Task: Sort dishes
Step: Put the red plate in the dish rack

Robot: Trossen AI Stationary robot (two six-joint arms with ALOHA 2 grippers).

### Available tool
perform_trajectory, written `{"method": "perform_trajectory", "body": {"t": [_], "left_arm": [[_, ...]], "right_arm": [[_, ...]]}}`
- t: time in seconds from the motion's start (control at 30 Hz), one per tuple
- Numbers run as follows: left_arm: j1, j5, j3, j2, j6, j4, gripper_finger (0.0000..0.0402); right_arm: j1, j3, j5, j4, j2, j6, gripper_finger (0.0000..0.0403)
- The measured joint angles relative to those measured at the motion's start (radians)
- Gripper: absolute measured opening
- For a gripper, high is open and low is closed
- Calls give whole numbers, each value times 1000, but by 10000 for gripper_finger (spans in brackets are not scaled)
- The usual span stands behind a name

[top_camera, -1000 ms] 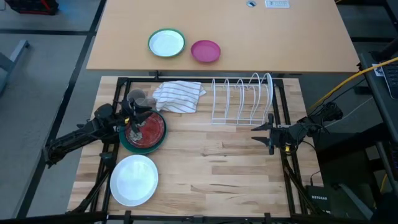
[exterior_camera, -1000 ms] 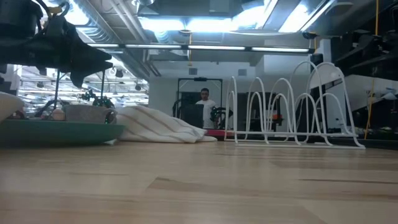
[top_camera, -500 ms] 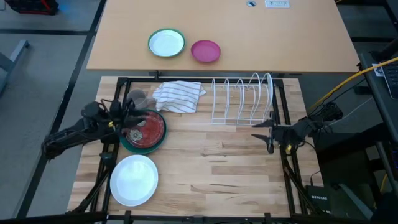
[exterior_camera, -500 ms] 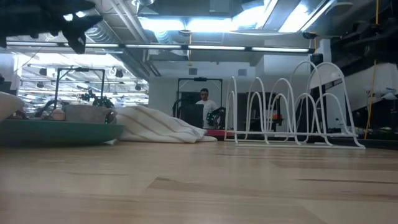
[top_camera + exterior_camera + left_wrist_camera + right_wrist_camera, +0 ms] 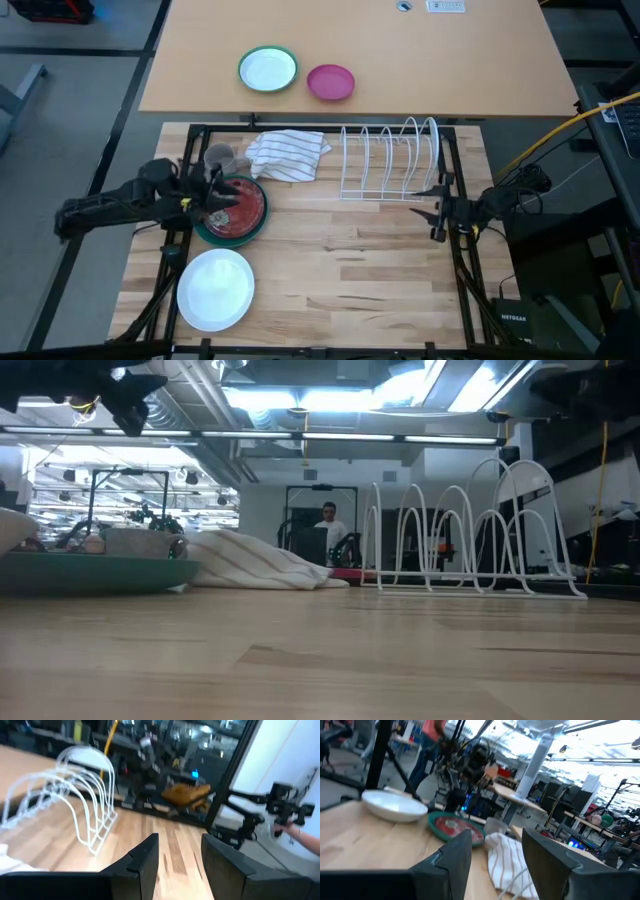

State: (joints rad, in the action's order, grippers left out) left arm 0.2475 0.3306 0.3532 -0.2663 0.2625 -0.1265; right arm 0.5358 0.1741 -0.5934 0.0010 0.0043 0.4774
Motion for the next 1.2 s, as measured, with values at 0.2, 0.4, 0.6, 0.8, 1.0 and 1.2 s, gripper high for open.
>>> {"method": "perform_trajectory", "body": {"t": [0.2, 0.4, 0.6, 0.8, 1.0, 1.2], "left_arm": [[-82, 2, 65, -216, -8, -53, 137], [-183, 3, 154, -392, -10, -246, 137], [-278, 4, 209, -500, -11, -344, 137], [-330, 3, 221, -551, 0, -371, 137], [-348, -211, 221, -598, 3, -416, 137], [-347, -376, 221, -660, 35, -506, 137]], "right_arm": [[0, 0, -7, 55, 0, 1, 179], [0, 0, -7, 50, 0, 3, 179], [0, 0, -6, 50, 0, -7, 179], [0, 0, 3, 50, 0, -55, 179], [0, 0, 2, 51, 7, -58, 179], [-1, 0, 2, 50, 66, -59, 179]]}}
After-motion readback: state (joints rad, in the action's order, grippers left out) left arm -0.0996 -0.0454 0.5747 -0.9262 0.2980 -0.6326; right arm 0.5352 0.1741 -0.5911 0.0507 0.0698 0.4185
